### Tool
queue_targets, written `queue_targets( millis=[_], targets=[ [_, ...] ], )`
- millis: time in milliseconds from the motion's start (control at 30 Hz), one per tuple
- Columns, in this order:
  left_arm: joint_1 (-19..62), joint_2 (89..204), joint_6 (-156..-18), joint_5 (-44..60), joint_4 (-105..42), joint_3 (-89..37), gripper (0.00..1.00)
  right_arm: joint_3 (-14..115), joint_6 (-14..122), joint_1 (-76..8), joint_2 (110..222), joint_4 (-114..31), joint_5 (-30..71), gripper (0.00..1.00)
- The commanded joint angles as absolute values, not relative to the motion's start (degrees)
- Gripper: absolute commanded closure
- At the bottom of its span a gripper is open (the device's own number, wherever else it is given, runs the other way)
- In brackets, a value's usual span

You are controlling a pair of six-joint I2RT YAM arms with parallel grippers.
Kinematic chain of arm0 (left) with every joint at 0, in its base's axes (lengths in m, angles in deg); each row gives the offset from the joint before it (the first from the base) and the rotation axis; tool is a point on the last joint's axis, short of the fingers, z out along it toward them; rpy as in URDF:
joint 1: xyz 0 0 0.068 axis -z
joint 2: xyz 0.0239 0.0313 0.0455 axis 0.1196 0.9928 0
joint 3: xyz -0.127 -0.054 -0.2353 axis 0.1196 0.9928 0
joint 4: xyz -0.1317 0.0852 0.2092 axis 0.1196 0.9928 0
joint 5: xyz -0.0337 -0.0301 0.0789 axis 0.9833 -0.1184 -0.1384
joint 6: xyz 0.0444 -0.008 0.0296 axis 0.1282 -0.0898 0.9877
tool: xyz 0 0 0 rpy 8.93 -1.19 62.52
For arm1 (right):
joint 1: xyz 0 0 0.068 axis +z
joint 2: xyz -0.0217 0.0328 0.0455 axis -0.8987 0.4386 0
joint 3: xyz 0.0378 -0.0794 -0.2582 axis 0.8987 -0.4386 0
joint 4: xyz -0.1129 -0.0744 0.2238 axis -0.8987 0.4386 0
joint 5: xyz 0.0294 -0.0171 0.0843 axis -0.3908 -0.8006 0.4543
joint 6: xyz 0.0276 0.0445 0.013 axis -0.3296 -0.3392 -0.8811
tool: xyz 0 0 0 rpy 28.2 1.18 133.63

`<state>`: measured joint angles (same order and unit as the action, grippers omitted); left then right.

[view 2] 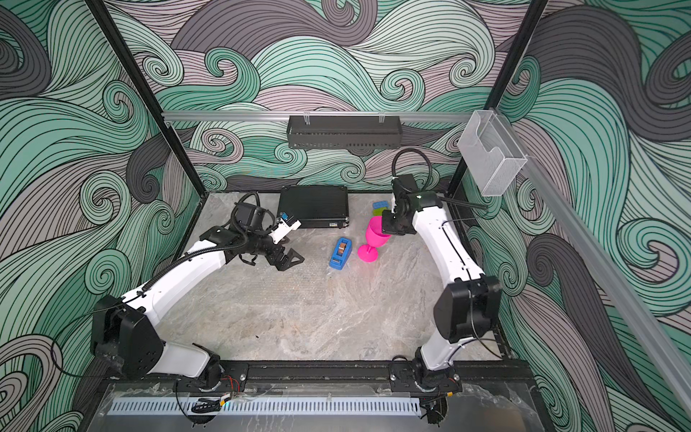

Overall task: Wrap wine glasses in bubble wrap
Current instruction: Pick up the wine glass at the center of the board.

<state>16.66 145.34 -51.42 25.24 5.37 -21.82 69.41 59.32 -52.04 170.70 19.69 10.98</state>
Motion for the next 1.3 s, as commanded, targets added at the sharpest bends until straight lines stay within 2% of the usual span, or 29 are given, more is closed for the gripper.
queue_targets(
  millis=[0,133,300,467,600,767,933,967,1067,1133,1233,1267],
  targets=[
    [16.95,146.41,-53.87,36.48,6.03,-26.74,0.03,73.80,62.51,-49.83,166.71,28.66,18.83,1.00],
    [16.95,146.84,-53.13,39.74,7.57,-27.51,0.09,74.77,61.47,-46.68,167.61,28.96,34.19,1.00],
    [17.13,145.18,-50.22,41.79,9.20,-23.89,0.16,76.16,61.10,-39.31,172.06,26.38,38.08,1.00],
    [17.81,142.37,-44.65,39.87,9.53,-18.51,0.20,77.05,57.38,-36.94,175.95,21.88,45.05,1.00],
    [17.79,142.27,-45.43,37.07,8.30,-16.74,0.27,77.70,55.76,-36.52,177.56,20.13,48.07,1.00],
    [18.18,142.41,-45.18,35.92,6.72,-15.34,0.55,77.17,54.07,-36.12,177.65,17.45,50.06,1.00],
    [18.38,141.83,-46.80,35.17,6.85,-15.75,0.99,76.88,52.66,-35.87,178.16,15.73,51.45,1.00],
    [18.36,141.77,-47.18,34.90,6.54,-15.38,1.00,76.65,52.48,-35.90,178.15,15.35,51.18,1.00],
    [18.18,140.59,-51.97,33.78,6.71,-14.91,1.00,76.87,51.78,-36.40,177.51,15.34,49.26,0.77],
    [17.83,138.07,-60.95,30.22,5.12,-13.76,1.00,76.63,51.61,-37.41,175.61,15.26,47.25,0.58],
    [16.54,137.19,-73.45,26.40,6.18,-12.91,1.00,73.78,52.38,-38.44,171.66,14.40,42.01,0.46],
    [15.78,137.37,-77.02,27.26,5.84,-12.14,1.00,72.65,52.65,-38.64,170.74,13.98,41.00,0.45]
  ],
)
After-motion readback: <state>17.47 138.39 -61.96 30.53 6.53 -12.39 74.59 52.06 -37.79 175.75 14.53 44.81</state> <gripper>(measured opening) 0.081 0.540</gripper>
